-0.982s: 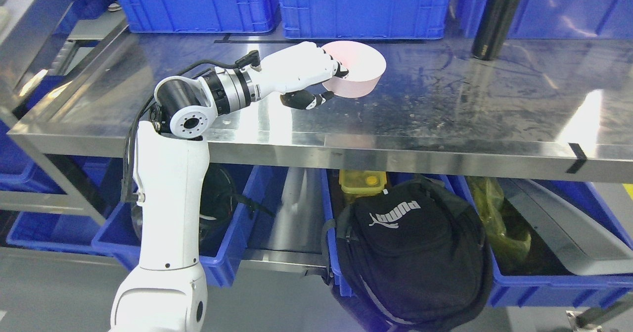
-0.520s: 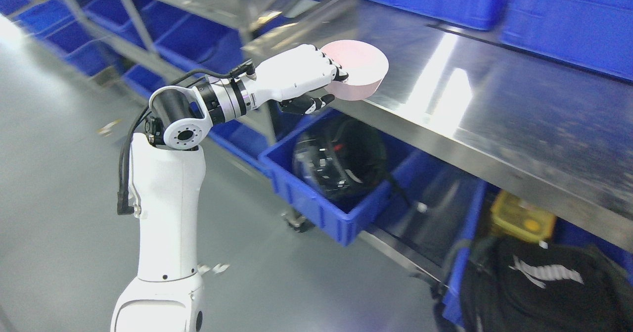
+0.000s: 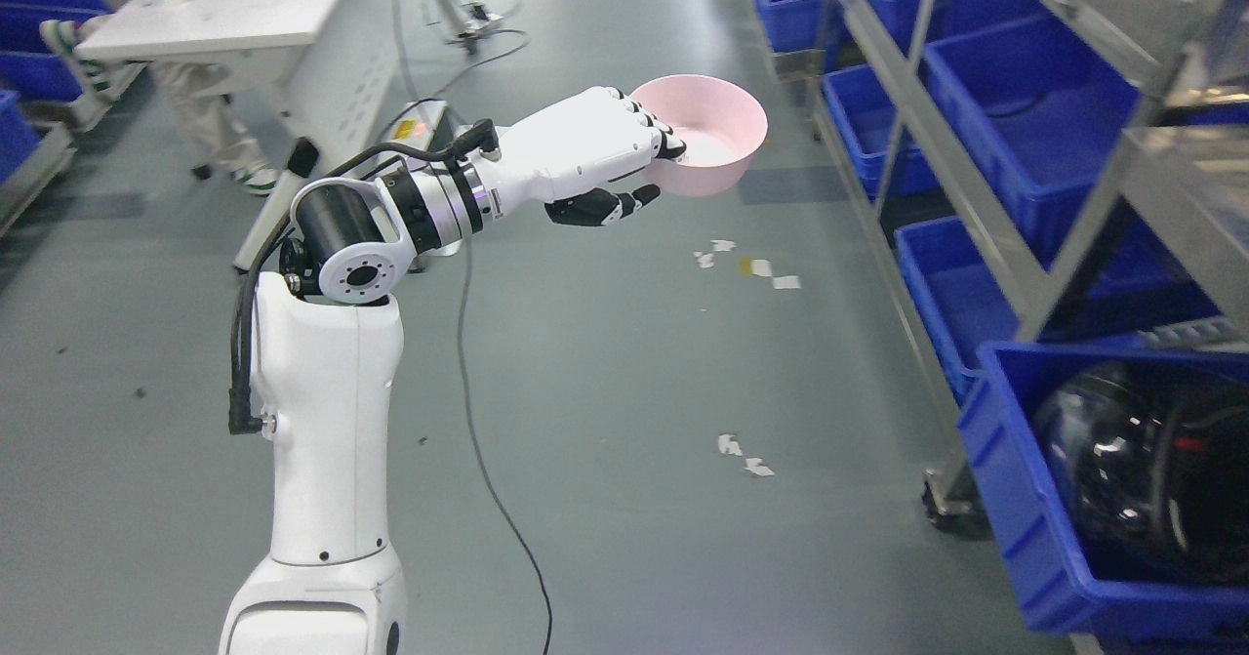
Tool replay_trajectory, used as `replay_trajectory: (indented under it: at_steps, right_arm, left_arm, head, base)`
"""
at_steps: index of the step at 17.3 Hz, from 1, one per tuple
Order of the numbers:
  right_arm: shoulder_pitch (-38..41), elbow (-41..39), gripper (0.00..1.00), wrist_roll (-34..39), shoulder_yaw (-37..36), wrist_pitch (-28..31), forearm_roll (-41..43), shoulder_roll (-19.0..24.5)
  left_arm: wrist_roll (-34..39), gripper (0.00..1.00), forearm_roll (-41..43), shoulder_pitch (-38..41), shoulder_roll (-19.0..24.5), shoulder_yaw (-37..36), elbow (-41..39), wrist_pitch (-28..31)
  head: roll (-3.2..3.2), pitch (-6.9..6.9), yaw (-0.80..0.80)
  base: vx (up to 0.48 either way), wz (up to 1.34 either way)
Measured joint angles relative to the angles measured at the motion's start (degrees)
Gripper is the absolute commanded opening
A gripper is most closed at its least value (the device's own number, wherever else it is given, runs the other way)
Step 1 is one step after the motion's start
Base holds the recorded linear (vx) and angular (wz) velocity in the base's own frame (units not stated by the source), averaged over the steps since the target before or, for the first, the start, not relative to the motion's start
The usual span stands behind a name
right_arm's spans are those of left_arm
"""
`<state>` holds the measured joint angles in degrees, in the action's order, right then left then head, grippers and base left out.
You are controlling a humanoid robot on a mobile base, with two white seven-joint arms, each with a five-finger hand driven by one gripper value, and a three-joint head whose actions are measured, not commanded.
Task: Stack pink IKEA bowl on shelf middle layer
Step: 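Hold the pink bowl raised in the left hand while driving to the rack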
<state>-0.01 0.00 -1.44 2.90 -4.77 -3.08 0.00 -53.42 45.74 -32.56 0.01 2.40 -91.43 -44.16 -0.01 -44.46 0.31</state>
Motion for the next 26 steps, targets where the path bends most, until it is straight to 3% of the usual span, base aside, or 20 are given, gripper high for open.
replay_trajectory:
  at_steps: [12, 26]
  right_arm:
    - [0.02, 0.00, 1.00, 0.03, 0.00, 0.00, 0.00, 0.00]
    - [0.01, 0.00, 1.00, -0.05, 0.00, 0.00, 0.00, 0.00]
  left_arm:
    - [0.16, 0.06, -0.04, 0.14, -0.02, 0.39, -0.61, 0.88]
    - [0.09, 0.06, -0.11, 0.14, -0.01, 0.69, -0.73, 0.90]
  head:
    - [0.00, 0.00, 0.00]
    - [0.00, 0.00, 0.00]
  base:
    - [0.116, 0.26]
    - [0.295, -0.07]
